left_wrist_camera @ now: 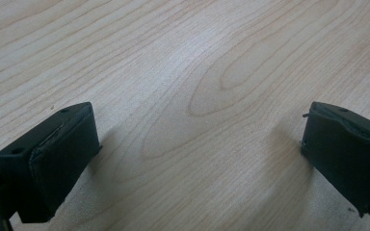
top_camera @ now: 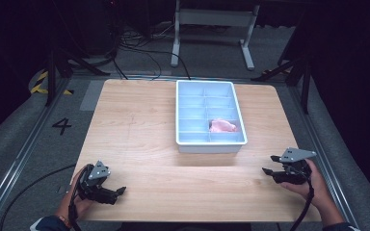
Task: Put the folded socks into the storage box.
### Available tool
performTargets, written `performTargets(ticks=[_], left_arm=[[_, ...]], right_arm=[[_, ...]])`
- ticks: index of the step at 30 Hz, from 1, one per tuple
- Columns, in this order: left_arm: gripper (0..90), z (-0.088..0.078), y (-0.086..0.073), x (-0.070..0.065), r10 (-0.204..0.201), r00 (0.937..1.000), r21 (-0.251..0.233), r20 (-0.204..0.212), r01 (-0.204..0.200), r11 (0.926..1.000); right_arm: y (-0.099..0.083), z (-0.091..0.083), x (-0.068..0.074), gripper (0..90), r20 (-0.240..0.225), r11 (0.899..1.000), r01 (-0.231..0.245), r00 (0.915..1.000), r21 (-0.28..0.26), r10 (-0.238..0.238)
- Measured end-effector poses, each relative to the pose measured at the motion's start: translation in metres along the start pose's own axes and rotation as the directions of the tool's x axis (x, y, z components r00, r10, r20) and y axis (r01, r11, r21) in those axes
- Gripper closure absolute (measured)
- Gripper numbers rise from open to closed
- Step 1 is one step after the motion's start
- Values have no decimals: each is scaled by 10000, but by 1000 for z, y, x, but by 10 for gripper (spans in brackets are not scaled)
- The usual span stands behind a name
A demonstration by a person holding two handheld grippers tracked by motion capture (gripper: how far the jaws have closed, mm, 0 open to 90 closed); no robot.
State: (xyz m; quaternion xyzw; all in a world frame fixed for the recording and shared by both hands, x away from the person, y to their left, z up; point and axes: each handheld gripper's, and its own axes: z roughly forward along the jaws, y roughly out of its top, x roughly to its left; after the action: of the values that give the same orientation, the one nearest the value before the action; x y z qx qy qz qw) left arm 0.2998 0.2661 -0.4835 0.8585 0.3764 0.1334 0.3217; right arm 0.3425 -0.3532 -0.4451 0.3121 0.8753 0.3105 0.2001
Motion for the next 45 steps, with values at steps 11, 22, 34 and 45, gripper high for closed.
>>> performTargets(ticks=[11, 22, 34, 45], left_arm=[[0, 0, 0, 0, -13, 10000, -3, 4, 13, 10000], [0, 0, 0, 0, -22, 10000, -34, -18, 22, 10000], [0, 1, 0, 0, -55, 10000, -49, -33, 55, 10000], [0, 1, 0, 0, -49, 10000, -48, -32, 49, 10000]], right_arm=[[-34, -5, -4, 388, -171, 9944, -987, 9950, -383, 981], [-65, -10, -5, 376, -222, 9828, -1768, 9842, -539, 1759], [-81, -15, -8, 323, -51, 9672, -2331, 9723, -1007, 2338], [-81, -14, -9, 291, 194, 9628, -2505, 9671, -1010, 2537]])
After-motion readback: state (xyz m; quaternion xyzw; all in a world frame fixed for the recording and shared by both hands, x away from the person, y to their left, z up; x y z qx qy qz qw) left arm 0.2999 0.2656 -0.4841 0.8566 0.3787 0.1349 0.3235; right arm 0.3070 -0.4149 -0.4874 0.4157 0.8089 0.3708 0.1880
